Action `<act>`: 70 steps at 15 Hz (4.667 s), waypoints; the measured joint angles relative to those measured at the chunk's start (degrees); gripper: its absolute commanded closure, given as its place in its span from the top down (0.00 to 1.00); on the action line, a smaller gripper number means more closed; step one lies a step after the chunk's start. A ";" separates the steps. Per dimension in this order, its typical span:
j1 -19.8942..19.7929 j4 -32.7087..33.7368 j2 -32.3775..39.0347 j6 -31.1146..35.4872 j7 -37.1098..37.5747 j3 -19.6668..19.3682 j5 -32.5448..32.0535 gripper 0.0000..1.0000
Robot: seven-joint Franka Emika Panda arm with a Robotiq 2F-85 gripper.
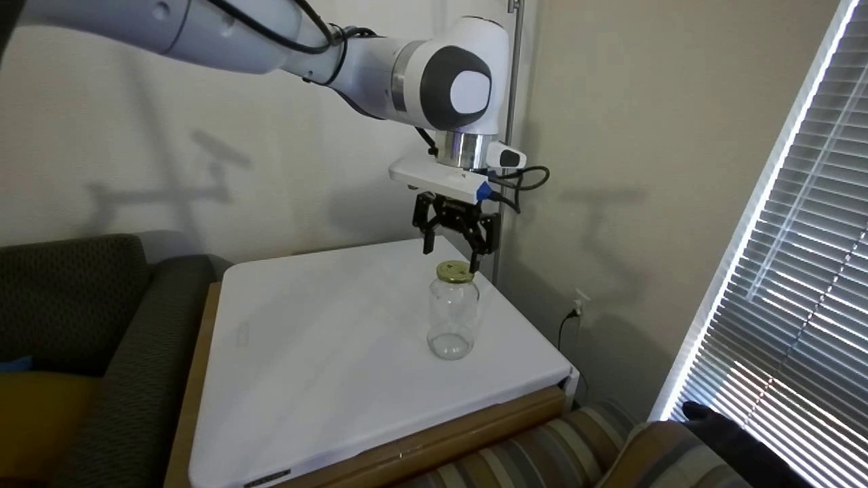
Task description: Uncover the container
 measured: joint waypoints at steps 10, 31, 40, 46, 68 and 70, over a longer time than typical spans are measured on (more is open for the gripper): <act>-0.19 4.80 3.83 0.79 0.14 0.00 0.01 1.00; -0.38 8.16 6.77 0.79 1.13 0.01 0.01 0.48; -0.11 8.48 6.77 0.79 1.57 0.01 0.01 0.48; 0.25 9.80 6.65 0.79 1.57 0.01 0.00 0.48; 7.73 12.55 6.47 -3.44 -3.27 1.08 -2.03 0.48; 8.28 12.49 6.49 -5.15 -4.53 1.81 -2.01 0.48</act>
